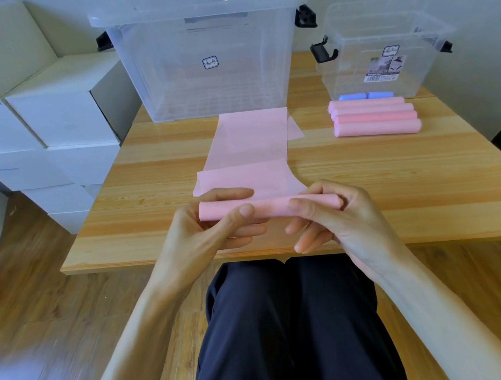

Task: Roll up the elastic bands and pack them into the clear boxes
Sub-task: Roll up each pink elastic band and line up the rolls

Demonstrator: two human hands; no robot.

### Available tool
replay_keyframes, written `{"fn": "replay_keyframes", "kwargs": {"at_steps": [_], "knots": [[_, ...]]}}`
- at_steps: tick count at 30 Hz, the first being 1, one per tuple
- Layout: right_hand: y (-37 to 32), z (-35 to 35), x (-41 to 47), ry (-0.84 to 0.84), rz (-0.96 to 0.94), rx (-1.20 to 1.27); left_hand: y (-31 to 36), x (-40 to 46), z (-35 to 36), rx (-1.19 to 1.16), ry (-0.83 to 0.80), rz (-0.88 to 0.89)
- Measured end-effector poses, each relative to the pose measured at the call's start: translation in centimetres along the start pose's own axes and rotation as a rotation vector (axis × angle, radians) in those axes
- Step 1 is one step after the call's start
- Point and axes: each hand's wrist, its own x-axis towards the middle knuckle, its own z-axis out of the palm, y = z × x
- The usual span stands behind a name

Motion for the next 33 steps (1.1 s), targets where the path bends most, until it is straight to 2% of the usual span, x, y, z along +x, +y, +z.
{"fn": "replay_keyframes", "kwargs": {"at_steps": [8,13,17,23,27,33], "knots": [[0.09,0.09,-0.04,-0.041,0.026,0.010,-0.26,-0.11,-0.26,0.037,0.033,0.017],[0.15,0.00,0.03,-0.004,0.017,0.032,-0.35,-0.36,-0.29,0.010,-0.049,-0.004],[0.07,-0.16,-0.20,-0.056,0.021,0.039,-0.40,-0.27,-0.12,0.033,0.007,0.005],[0.37,0.06,-0.23,0.011,0.019,0.070,-0.32,-0.48,-0.05,-0.007,-0.017,0.010],[0.25,0.01,-0.35,-0.047,0.021,0.068,-0.29,-0.40,-0.07,0.017,0.034,0.020],[0.43,0.00,-0.33,0.009,0.025,0.070,-0.22,-0.70,-0.05,-0.016,-0.046,0.017]]}}
